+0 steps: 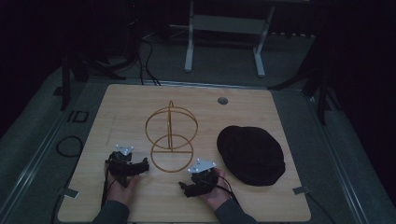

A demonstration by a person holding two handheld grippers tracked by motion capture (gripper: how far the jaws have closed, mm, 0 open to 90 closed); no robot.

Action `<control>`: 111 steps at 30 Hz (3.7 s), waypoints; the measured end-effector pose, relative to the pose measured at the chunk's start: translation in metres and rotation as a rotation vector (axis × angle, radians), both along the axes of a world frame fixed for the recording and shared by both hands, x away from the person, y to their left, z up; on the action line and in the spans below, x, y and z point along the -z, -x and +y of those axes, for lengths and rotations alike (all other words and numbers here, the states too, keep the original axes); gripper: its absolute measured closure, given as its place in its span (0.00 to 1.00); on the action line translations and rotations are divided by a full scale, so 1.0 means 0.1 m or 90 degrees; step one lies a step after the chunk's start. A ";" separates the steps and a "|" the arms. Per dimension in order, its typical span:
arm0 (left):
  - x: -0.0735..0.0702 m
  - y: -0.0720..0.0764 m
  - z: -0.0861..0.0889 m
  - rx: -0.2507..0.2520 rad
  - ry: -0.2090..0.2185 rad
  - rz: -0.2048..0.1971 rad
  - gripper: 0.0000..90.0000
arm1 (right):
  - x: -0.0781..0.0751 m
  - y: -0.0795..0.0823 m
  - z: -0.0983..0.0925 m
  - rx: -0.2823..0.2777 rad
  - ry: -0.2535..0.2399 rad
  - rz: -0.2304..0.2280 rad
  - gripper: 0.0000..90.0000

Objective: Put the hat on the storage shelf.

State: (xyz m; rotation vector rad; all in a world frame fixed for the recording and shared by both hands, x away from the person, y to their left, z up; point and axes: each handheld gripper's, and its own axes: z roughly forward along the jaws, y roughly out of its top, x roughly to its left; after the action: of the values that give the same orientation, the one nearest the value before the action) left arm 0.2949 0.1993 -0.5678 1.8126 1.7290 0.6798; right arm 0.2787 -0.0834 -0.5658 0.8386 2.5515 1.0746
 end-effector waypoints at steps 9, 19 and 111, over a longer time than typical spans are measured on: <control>0.00 0.00 0.00 0.000 0.000 0.000 0.01 | -0.08 0.00 0.03 -0.002 0.032 0.022 0.31; 0.00 0.00 0.00 0.002 -0.001 0.000 0.01 | -0.28 -0.02 -0.04 -0.005 0.053 0.024 0.38; 0.00 -0.01 -0.05 0.021 0.003 -0.002 0.01 | -0.61 -1.29 -0.88 0.260 0.087 0.190 0.64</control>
State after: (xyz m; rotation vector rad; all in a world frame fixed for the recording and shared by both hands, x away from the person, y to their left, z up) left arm 0.2964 0.1946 -0.5679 1.8318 1.6933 0.6641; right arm 0.4079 -0.1714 -0.5043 1.4917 2.4777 0.6836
